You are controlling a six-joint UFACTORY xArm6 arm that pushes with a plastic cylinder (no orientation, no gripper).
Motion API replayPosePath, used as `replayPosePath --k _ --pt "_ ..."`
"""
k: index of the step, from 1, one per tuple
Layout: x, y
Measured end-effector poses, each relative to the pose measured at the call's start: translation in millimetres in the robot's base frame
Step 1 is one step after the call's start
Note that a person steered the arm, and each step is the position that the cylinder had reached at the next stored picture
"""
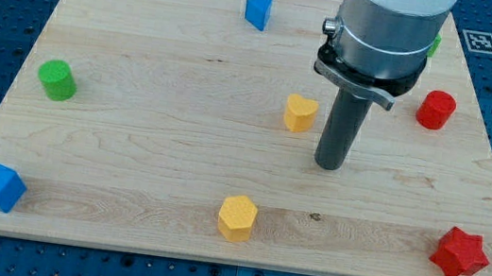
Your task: Move the yellow heart a bit down
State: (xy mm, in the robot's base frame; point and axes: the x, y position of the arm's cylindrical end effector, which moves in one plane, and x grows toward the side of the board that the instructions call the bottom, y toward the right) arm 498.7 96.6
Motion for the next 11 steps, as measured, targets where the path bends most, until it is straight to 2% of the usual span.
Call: replayPosePath --k 3,6,9,10,11 --pt "-84 0" --pt "-82 -50" --pt "-84 -54" --pt "-71 -54" --pt "-79 -54"
